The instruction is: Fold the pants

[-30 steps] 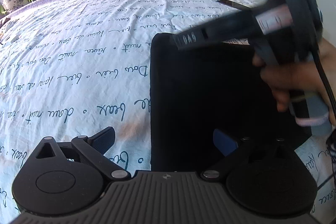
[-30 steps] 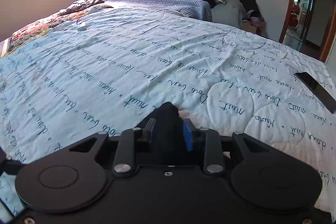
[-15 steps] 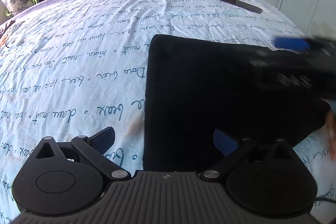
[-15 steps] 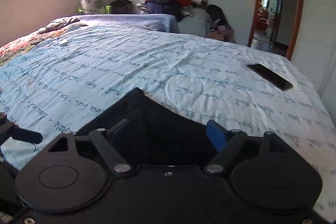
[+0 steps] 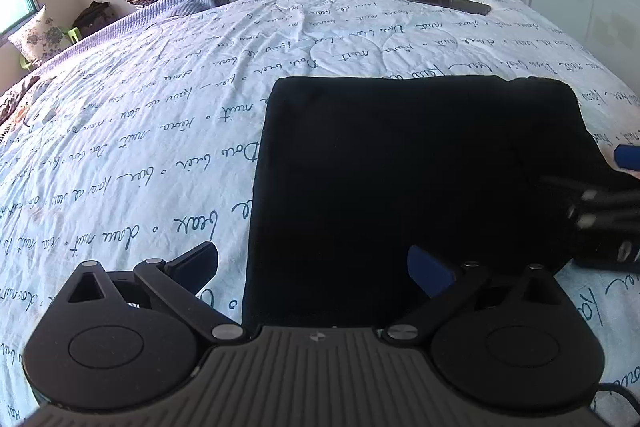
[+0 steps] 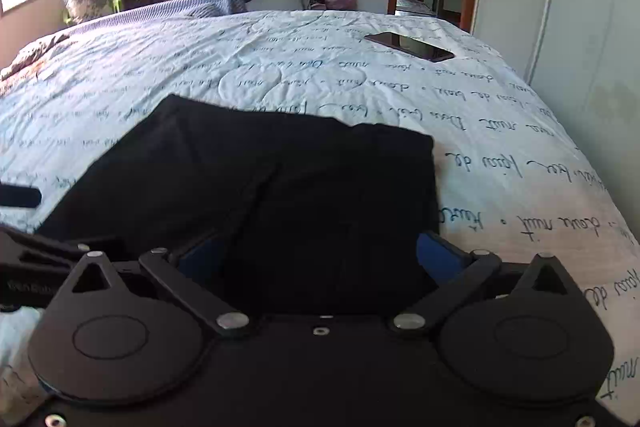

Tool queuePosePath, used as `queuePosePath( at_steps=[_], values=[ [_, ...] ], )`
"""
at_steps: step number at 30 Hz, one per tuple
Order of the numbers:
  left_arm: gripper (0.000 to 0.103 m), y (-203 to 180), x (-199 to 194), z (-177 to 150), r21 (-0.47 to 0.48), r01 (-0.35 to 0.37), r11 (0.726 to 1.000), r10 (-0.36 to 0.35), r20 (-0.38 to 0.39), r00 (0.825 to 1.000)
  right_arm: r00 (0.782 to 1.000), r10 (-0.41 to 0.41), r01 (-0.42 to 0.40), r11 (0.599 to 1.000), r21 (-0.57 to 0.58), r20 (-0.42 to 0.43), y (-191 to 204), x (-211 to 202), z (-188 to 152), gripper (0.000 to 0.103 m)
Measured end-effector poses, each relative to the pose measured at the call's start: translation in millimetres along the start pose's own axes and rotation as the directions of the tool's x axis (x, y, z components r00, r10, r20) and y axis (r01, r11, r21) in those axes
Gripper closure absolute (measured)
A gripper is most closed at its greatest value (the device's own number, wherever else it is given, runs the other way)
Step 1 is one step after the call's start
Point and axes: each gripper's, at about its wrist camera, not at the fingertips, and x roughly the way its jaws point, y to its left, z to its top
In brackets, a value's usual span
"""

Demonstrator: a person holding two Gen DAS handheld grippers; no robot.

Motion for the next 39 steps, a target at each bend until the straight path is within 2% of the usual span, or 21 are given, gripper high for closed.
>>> queuePosePath(
  at_steps=[2, 5, 6, 8, 9, 11, 16, 18, 23, 30, 33, 36, 39],
  values=[
    [0.001, 2, -2, 2, -0.018, 0.006, 1.000, -0.006, -0.004, 1.000, 0.998, 0.035, -0.038, 0.998, 0.050, 0.052, -8, -8, 5, 0.000],
    [0.000, 2, 2, 5, -0.036, 0.011, 0.999, -0.011, -0.016, 1.000, 0.993, 0.115, -0.116, 0.986, 0.117, 0.016, -12, 3, 7, 0.000],
    [0.000, 1, 4, 4, -0.037, 0.008, 0.999, -0.008, -0.014, 1.000, 0.995, 0.104, -0.103, 0.989, 0.103, -0.002, -10, 9, 4, 0.000],
    [0.000, 0, 8, 2, -0.040, 0.004, 0.999, -0.005, -0.019, 1.000, 0.999, 0.005, -0.005, 1.000, -0.014, -0.052, 6, 19, -5, 0.000],
    [0.001, 0, 8, 1, -0.048, 0.006, 0.999, -0.007, -0.017, 1.000, 0.998, -0.030, 0.026, 0.996, -0.084, -0.047, 13, 21, -11, 0.000],
    [0.000, 2, 6, -2, -0.056, 0.004, 0.998, -0.004, -0.012, 1.000, 0.999, -0.043, 0.041, 0.992, -0.122, -0.017, 19, 15, -16, 0.000],
    [0.000, 3, 1, -4, -0.072, 0.005, 0.997, -0.006, -0.011, 1.000, 0.999, -0.032, 0.031, 0.998, -0.056, -0.020, 9, 8, -9, 0.000],
    [0.000, 2, -1, -5, -0.070, 0.003, 0.998, -0.003, -0.011, 1.000, 0.998, -0.034, 0.031, 0.997, -0.065, -0.053, 9, 16, -13, 0.000],
    [0.000, 4, -4, -7, -0.087, 0.006, 0.996, -0.007, -0.015, 1.000, 0.997, -0.046, 0.039, 0.994, -0.101, -0.063, 15, 7, -20, 0.000],
    [0.000, 7, -5, -9, -0.110, 0.018, 0.994, -0.021, -0.026, 0.999, 0.998, -0.061, 0.060, 0.997, -0.051, -0.025, 13, 1, -18, 0.000],
    [0.003, 24, -12, -5, -0.122, 0.049, 0.991, -0.053, -0.032, 0.998, 0.996, -0.088, 0.088, 0.995, -0.055, 0.000, 14, -7, -21, 0.000],
    [0.002, 64, -27, 2, -0.232, -0.003, 0.973, 0.007, 0.018, 1.000, 0.995, -0.097, 0.099, 0.993, -0.057, 0.035, 14, -20, -22, 0.000],
    [0.002, 104, -37, 6, -0.350, -0.028, 0.936, 0.046, 0.043, 0.998, 0.995, -0.032, 0.036, 0.998, -0.042, 0.091, 20, -33, -24, 0.000]
  ],
)
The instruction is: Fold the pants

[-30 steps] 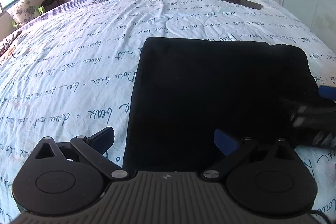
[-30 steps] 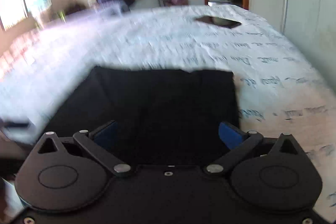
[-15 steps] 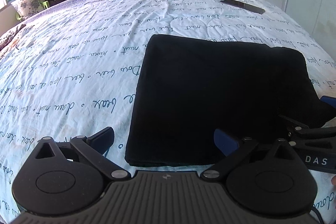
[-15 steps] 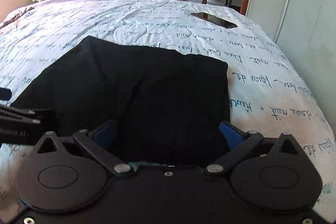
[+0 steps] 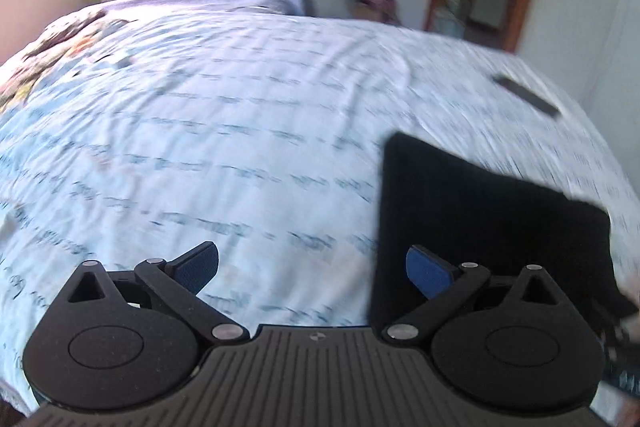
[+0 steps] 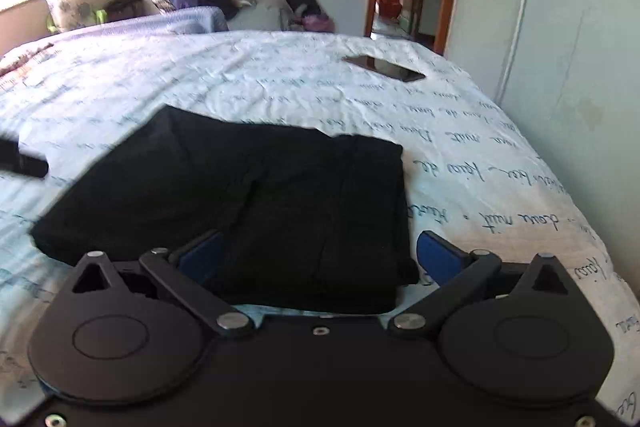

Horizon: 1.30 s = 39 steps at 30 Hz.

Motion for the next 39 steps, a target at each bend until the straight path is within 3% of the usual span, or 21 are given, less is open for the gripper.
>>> queuePosePath(
  at_steps=[3, 5, 8, 9, 13, 16, 17, 19, 21, 23, 25, 27, 32, 36, 39],
  values=[
    [0.002, 16, 3, 8, -0.045, 0.026, 0.999, -0.028, -0.025, 0.999, 0.990, 0.127, -0.127, 0.992, -0.007, 0.065, 16, -8, 1, 0.000],
    [0.003, 19, 9, 8, -0.041, 0.023, 0.999, -0.025, -0.056, 0.998, 0.969, 0.225, -0.221, 0.974, -0.052, 0.101, 34, -12, 0, 0.000],
    [0.003, 19, 10, 0, -0.032, -0.002, 0.999, 0.000, -0.052, 0.999, 0.947, 0.308, -0.292, 0.944, -0.152, 0.089, 70, -10, -4, 0.000],
    [0.003, 18, 9, -2, -0.017, -0.012, 1.000, 0.011, -0.045, 0.999, 0.933, 0.354, -0.336, 0.923, -0.185, 0.071, 81, -9, -7, 0.000],
    [0.002, 13, 8, -3, 0.071, -0.047, 0.996, 0.049, -0.029, 0.998, 0.833, 0.553, -0.539, 0.802, -0.258, -0.019, 118, -11, -16, 0.001],
    [0.002, 16, 7, -1, 0.080, -0.048, 0.996, 0.049, -0.019, 0.999, 0.810, 0.584, -0.571, 0.762, -0.306, -0.056, 137, -5, -19, 0.001],
    [0.002, 17, 7, 0, 0.081, -0.041, 0.996, 0.043, -0.018, 0.999, 0.818, 0.572, -0.557, 0.765, -0.325, -0.055, 142, -2, -20, 0.001],
    [0.002, 20, 7, 1, 0.086, -0.035, 0.996, 0.036, -0.017, 0.999, 0.873, 0.486, -0.460, 0.797, -0.390, -0.035, 150, 3, -20, 0.006],
    [0.002, 22, 6, 1, 0.096, -0.048, 0.994, 0.049, -0.010, 0.999, 0.923, 0.385, -0.331, 0.812, -0.480, 0.014, 154, 2, -20, 0.029],
    [0.002, 25, 4, 0, 0.101, -0.065, 0.993, 0.065, 0.002, 0.998, 0.957, 0.287, -0.210, 0.790, -0.576, 0.043, 160, 5, -23, 0.035],
    [0.002, 26, 5, 0, 0.098, -0.067, 0.993, 0.068, 0.001, 0.998, 0.964, 0.266, -0.187, 0.745, -0.641, 0.028, 163, 10, -27, 0.047],
    [0.002, 27, 8, 0, 0.092, -0.059, 0.994, 0.060, -0.011, 0.998, 0.963, 0.271, -0.204, 0.726, -0.656, 0.000, 166, 16, -29, 0.069],
    [0.002, 21, 10, -2, 0.107, -0.056, 0.993, 0.058, -0.019, 0.998, 0.972, 0.232, -0.132, 0.666, -0.734, 0.035, 179, 17, -37, 0.078],
    [0.002, 15, 9, -2, 0.128, -0.060, 0.990, 0.061, -0.005, 0.998, 0.963, 0.269, -0.158, 0.621, -0.768, 0.019, 182, 10, -45, 0.088],
    [0.002, 6, 12, 0, 0.144, -0.051, 0.988, 0.051, 0.000, 0.999, 0.962, 0.273, -0.163, 0.604, -0.780, 0.010, 184, 12, -48, 0.089]
  ],
)
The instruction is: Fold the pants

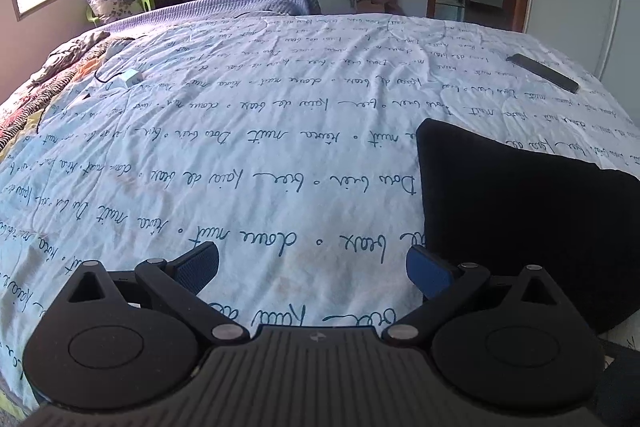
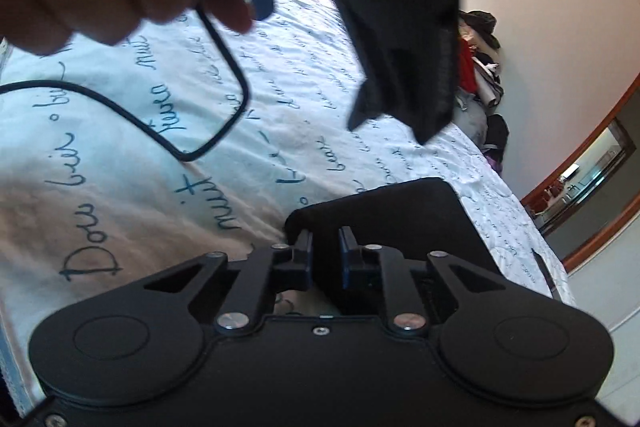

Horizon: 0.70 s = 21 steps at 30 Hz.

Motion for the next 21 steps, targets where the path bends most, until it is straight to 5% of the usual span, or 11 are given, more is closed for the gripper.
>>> queuePosePath(
  at_steps=[5, 8, 12, 14, 16, 21],
  values=[
    [0.002, -26, -1, 2, 0.066, 0.037, 0.997, -0.038, 0.015, 0.999, 1.000, -0.011, 0.010, 0.997, 0.071, 0.013, -23, -33, -7, 0.088],
    [0.002, -41, -2, -1, 0.091, 0.066, 0.994, -0.068, 0.020, 0.997, 0.998, -0.068, 0.067, 0.967, 0.246, -0.007, -63, -59, -25, 0.088],
    [0.002, -67, 2, -8, 0.107, 0.132, 0.985, -0.132, -0.012, 0.991, 0.970, -0.195, 0.242, 0.831, 0.502, -0.145, -119, -53, -67, 0.071],
    [0.002, -81, 6, -15, 0.117, 0.154, 0.981, -0.153, -0.019, 0.988, 0.972, -0.140, 0.227, 0.759, 0.610, -0.188, -135, -43, -90, 0.059],
    [0.002, -95, 14, -23, 0.163, 0.138, 0.977, -0.134, -0.030, 0.990, 0.976, -0.091, 0.202, 0.718, 0.666, -0.198, -137, -38, -105, 0.059],
    [0.002, -96, 12, -36, 0.191, 0.106, 0.976, -0.103, -0.027, 0.994, 0.970, -0.121, 0.229, 0.732, 0.641, -0.209, -127, -55, -101, 0.057]
  ],
)
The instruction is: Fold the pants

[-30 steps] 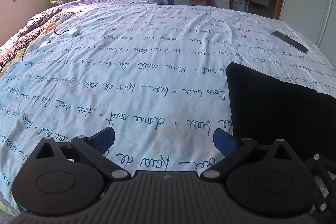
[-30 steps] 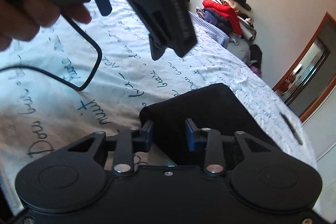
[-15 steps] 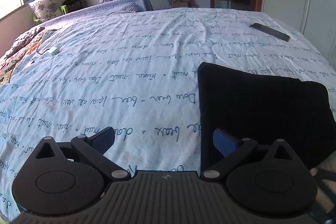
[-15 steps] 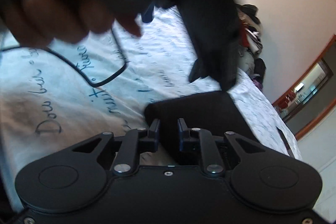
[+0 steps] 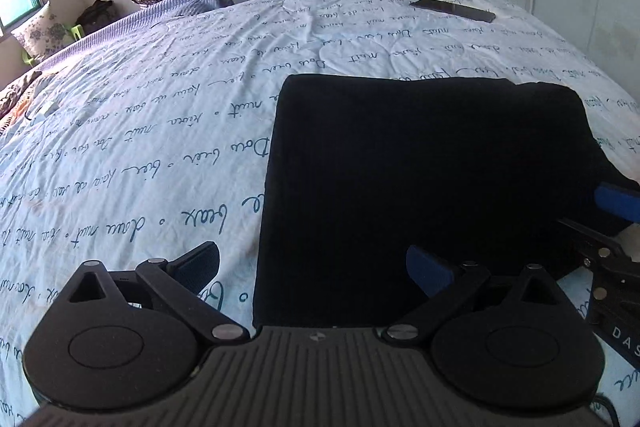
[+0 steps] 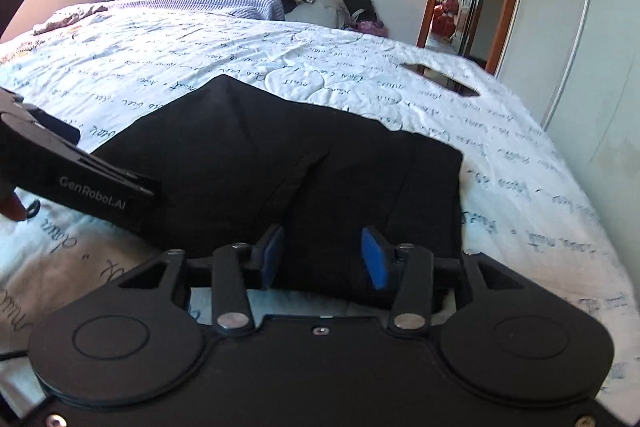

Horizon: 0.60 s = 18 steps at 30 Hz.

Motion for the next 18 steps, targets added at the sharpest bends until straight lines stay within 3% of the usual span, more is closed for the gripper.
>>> queuePosePath(
  at_steps=[1, 3, 5, 10, 18],
  values=[
    [0.002, 1, -3, 0, 0.000, 0.001, 1.000, -0.001, 0.001, 1.000, 1.000, -0.009, 0.009, 1.000, 0.017, 0.013, -2, -4, -1, 0.053],
    [0.001, 1, -7, -1, 0.001, -0.008, 1.000, 0.008, 0.002, 1.000, 0.998, -0.022, 0.019, 0.998, 0.056, 0.052, -2, -15, 1, 0.031],
    [0.001, 1, -10, -1, 0.001, -0.014, 1.000, 0.014, 0.003, 1.000, 0.998, -0.028, 0.023, 0.997, 0.070, 0.063, -2, -20, 2, 0.020],
    [0.001, -3, -16, -5, 0.000, -0.026, 1.000, 0.026, 0.003, 1.000, 0.999, -0.036, 0.036, 0.998, 0.046, 0.004, 7, -15, -1, 0.020],
    [0.002, 0, -32, -16, -0.029, -0.010, 1.000, 0.009, -0.024, 1.000, 1.000, -0.027, 0.028, 0.996, 0.087, -0.011, 13, -41, -4, 0.017]
  ],
)
